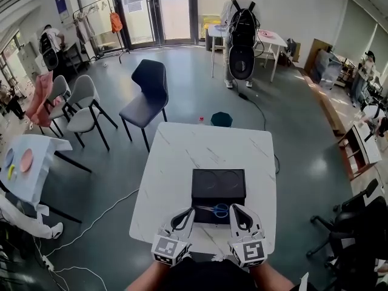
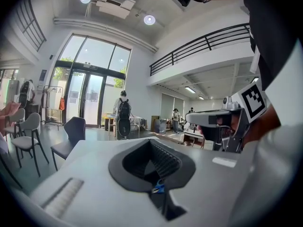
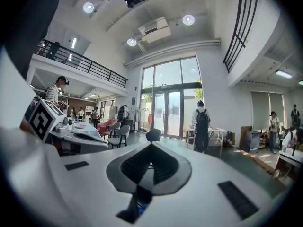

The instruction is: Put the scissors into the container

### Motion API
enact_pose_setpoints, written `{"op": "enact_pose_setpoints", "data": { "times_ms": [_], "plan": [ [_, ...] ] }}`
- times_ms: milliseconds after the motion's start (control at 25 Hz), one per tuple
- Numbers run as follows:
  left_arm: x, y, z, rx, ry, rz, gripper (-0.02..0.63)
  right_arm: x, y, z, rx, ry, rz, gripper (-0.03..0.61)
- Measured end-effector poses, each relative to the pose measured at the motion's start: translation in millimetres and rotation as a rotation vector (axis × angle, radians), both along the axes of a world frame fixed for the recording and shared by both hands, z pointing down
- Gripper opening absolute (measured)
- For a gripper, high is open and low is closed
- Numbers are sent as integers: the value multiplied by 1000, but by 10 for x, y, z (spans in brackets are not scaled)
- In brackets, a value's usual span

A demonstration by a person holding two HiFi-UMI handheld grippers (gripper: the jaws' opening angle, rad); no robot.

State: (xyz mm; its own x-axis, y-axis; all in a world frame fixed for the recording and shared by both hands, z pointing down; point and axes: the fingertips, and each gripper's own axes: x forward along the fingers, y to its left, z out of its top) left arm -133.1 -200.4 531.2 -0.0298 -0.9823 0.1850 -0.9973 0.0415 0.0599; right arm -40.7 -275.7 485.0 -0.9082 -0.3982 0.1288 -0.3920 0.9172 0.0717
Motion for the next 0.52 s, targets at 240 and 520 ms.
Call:
{"op": "enact_pose_setpoints", "data": {
  "times_ms": [240,520],
  "plan": [
    [-46,59,61,-24,8,-12,9,-83,90,-25,14,29,-14,6],
    [-56,39,-10,-19,-6,-16,9,-128,140,-55,35,13,-71,6]
  ]
}}
